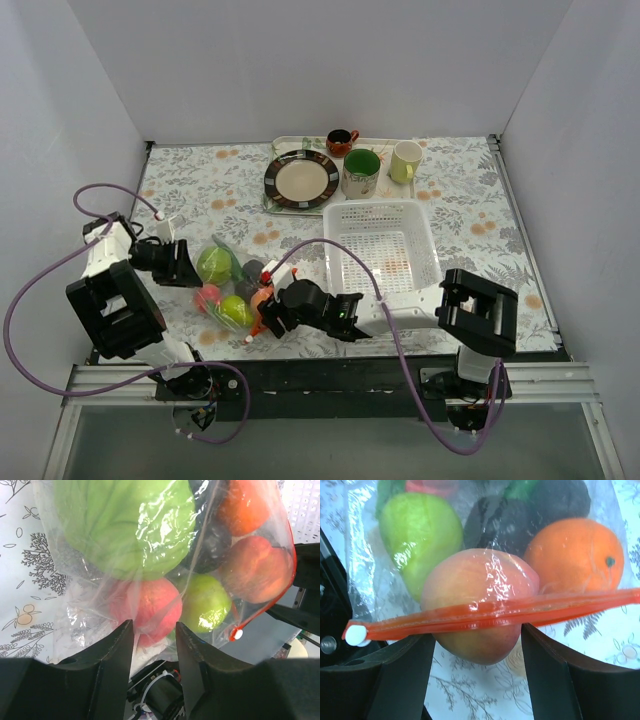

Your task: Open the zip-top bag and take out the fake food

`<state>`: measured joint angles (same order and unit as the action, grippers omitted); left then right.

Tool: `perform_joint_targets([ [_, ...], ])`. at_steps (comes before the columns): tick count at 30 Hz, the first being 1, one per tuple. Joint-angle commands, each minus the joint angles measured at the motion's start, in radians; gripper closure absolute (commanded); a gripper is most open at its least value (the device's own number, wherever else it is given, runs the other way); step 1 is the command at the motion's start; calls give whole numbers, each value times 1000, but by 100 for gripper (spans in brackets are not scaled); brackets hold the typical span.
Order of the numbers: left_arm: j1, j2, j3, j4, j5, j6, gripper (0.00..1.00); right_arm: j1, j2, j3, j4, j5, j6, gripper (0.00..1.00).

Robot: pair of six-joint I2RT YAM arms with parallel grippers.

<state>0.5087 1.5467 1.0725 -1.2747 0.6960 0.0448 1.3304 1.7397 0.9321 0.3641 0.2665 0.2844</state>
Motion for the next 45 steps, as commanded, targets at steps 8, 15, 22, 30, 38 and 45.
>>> perform_joint_targets([
  [8,-1,-31,159,-52,39,-3,69,7,-371,-173,-223,154,13,77],
  [15,1,15,184,-110,83,18,100,-5,-538,-138,-346,313,-19,71],
  [22,7,-46,83,46,-47,-37,2,-72,-644,-75,-456,438,-84,67],
  [30,21,-20,-29,132,-53,-5,2,-232,-782,-220,-554,468,61,64],
  [38,19,90,-43,117,14,26,40,-312,-723,-239,-659,508,171,64],
  [45,19,64,65,-34,63,78,59,-361,-635,-236,-652,462,188,37],
])
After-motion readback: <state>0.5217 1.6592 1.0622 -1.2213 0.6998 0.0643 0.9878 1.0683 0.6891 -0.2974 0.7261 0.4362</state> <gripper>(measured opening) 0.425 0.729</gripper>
